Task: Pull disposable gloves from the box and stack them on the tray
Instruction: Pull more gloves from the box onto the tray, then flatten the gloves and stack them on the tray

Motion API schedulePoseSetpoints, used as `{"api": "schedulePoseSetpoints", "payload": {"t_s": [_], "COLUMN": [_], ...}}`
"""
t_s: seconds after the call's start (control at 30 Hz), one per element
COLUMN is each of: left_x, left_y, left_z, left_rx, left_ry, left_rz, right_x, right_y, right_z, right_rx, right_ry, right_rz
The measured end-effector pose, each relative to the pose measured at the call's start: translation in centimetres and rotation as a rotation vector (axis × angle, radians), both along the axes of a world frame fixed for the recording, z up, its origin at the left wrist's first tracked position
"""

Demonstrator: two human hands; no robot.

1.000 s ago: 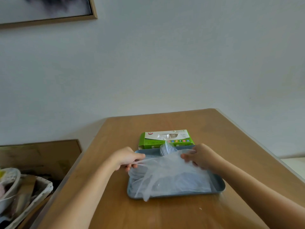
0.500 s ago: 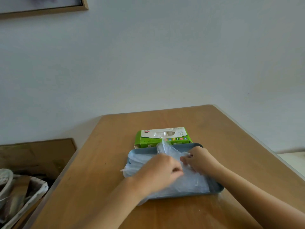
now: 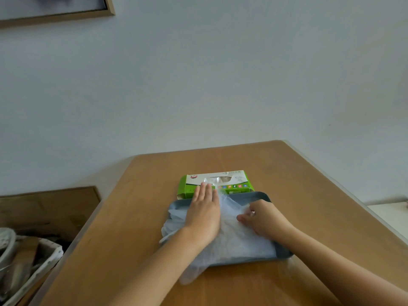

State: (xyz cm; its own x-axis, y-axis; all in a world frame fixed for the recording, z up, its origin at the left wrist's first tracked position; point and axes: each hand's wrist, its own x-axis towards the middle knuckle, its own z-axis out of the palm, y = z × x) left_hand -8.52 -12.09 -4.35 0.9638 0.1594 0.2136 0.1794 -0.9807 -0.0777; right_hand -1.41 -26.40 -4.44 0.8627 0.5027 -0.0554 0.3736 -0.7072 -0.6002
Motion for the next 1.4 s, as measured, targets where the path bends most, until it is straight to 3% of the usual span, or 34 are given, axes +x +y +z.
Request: {"api": "schedulePoseSetpoints", "payload": {"t_s": [0.1, 0.17, 0.27, 0.33, 0.67, 0.8, 0.87, 0.93, 1.07, 1.2, 1.4], "left_x": [0.2, -0.3, -1.3, -1.4, -1.8, -1.6, -1.3, -1.2, -1.7, -3.3, -5.3], "left_y": [-0.1, -1.1, -2.8, -2.9, -2.4, -2.0, -2.1, -2.1, -1.4, 1.1, 3.8], "left_z": [0.1, -0.6, -1.0, -1.2, -1.3, -1.7, -1.9, -2.1, -2.1, -1.9, -0.8], "left_rx": [0.004, -0.117, -0.299, -0.273, -0.224, -0.313, -0.355, -0.359, -0.331, -0.297, -0.127], "left_ry": [-0.245, -0.305, -0.159, -0.078, 0.329, 0.428, 0.425, 0.415, 0.405, 0.444, 0.52], "left_rz": [-0.088, -0.247, -0.286, -0.267, -0.204, -0.16, -0.148, -0.144, -0.152, -0.1, 0.057], "right_x": [-0.1, -0.1, 0.2, 0.4, 0.4, -0.8, -1.7, -2.7, -2.5, -1.4, -1.3], "right_y": [-0.2, -0.3, -0.5, -0.9, -0.7, -1.7, -1.8, -1.8, -3.0, -4.2, -4.3], "right_z": [0.2, 0.2, 0.1, 0.2, 0.5, 1.4, 0.9, 0.3, -1.1, 0.0, 0.8], "right_rx": [-0.027, -0.002, 0.044, -0.015, -0.139, -0.042, 0.014, -0.012, -0.331, -0.574, -0.636], "right_ry": [0.029, 0.089, 0.115, 0.003, -0.051, -0.397, -0.606, -0.526, -0.34, -0.284, -0.235], "right_rz": [0.0, 0.001, 0.01, 0.015, 0.127, 0.002, 0.129, 0.312, 0.544, 0.6, 0.574]}}
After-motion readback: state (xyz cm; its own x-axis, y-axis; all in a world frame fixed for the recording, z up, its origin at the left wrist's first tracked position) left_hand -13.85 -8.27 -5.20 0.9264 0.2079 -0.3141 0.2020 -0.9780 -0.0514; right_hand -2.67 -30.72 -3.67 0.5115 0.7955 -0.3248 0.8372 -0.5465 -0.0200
